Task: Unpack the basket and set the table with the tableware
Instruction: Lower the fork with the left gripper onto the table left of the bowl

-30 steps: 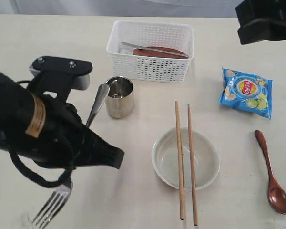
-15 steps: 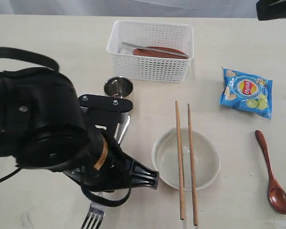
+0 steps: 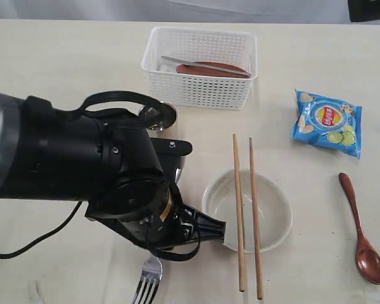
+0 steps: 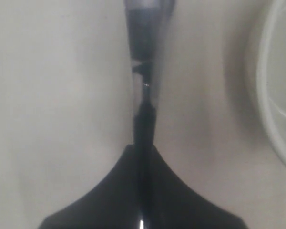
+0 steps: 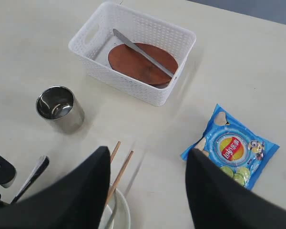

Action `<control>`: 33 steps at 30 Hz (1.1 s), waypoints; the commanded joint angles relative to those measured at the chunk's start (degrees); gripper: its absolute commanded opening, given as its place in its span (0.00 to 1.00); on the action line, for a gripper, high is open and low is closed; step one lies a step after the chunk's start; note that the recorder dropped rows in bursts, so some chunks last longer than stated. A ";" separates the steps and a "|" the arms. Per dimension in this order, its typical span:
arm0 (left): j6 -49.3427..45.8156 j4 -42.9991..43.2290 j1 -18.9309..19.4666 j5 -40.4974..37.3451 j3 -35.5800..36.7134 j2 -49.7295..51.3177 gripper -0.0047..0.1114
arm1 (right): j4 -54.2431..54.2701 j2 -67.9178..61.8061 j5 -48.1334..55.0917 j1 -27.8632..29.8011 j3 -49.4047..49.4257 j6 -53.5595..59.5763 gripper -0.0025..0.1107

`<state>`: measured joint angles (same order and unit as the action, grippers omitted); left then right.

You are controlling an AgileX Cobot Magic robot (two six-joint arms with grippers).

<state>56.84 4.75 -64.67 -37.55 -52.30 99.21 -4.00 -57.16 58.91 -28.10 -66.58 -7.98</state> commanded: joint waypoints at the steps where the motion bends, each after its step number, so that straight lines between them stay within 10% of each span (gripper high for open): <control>1: 1.08 -1.19 0.14 2.73 -0.41 1.49 0.04 | -0.11 0.36 0.02 0.02 0.10 -0.20 0.44; 33: 2.85 -2.98 1.81 7.06 -1.44 5.76 0.14 | -0.11 0.36 0.45 0.02 0.10 0.28 0.44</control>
<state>60.07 2.16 -62.97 -29.89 -53.44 104.89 -4.00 -57.16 59.50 -28.10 -66.58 -7.98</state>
